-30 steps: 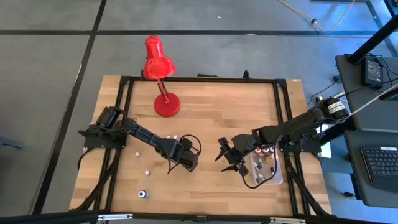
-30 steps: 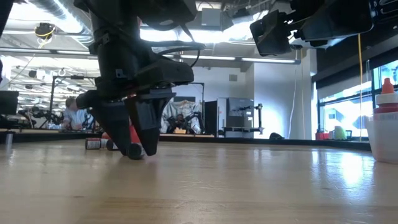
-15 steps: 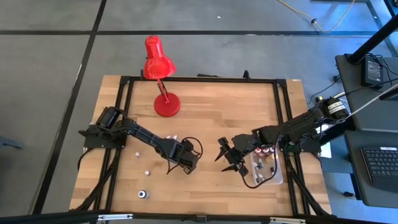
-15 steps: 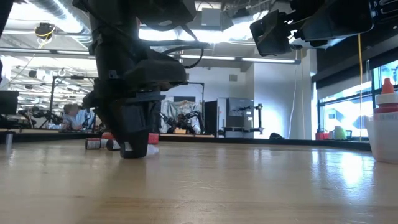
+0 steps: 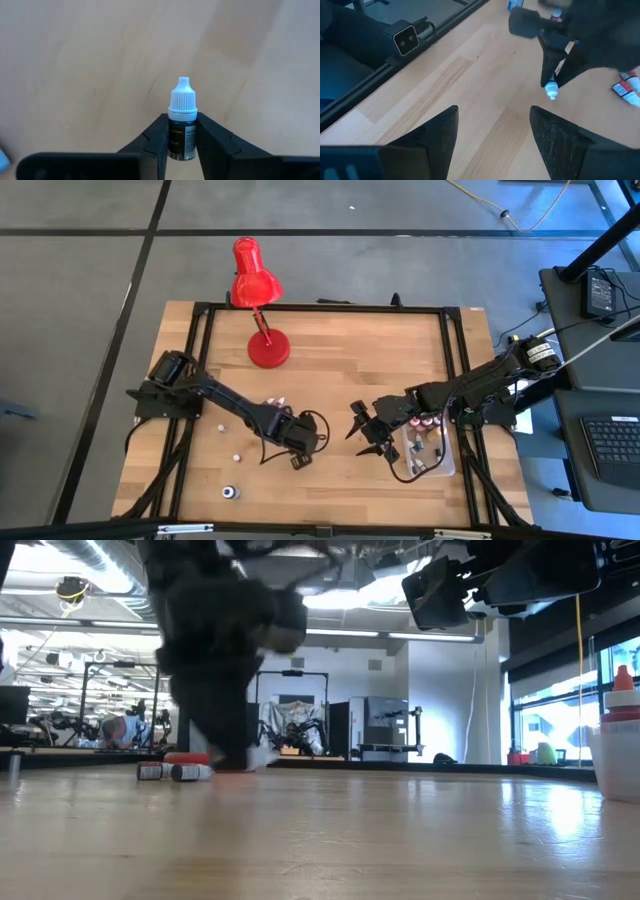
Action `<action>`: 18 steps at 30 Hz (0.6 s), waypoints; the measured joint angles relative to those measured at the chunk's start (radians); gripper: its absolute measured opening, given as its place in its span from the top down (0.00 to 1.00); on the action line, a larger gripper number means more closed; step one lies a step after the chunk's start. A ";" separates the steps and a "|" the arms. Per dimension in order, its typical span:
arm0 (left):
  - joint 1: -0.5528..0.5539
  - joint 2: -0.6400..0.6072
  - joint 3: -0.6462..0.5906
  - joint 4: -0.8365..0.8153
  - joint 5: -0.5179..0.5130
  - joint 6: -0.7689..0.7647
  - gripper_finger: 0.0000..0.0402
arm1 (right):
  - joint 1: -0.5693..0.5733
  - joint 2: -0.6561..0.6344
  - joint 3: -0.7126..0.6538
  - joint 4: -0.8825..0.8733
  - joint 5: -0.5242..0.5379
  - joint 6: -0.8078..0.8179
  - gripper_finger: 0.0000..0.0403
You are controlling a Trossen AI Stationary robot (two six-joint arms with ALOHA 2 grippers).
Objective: Pick & Place food coloring
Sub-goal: Put the right small black bottle into the transparent container
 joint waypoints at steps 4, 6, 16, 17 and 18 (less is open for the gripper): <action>-0.019 -0.026 0.000 0.118 -0.111 0.102 0.80 | 0.000 0.000 0.000 0.050 0.000 0.000 0.38; -0.024 -0.028 0.000 0.200 -0.141 0.159 0.80 | 0.004 0.000 0.000 0.094 0.000 0.000 0.38; -0.028 -0.028 0.000 0.433 -0.135 0.278 0.79 | 0.025 0.008 0.001 0.156 0.045 0.005 0.38; -0.028 -0.028 0.000 0.434 -0.135 0.266 0.79 | 0.029 0.012 0.002 0.153 0.091 0.007 0.38; -0.028 -0.028 0.000 0.433 -0.135 0.244 0.79 | 0.034 0.018 0.002 0.148 0.138 0.011 0.38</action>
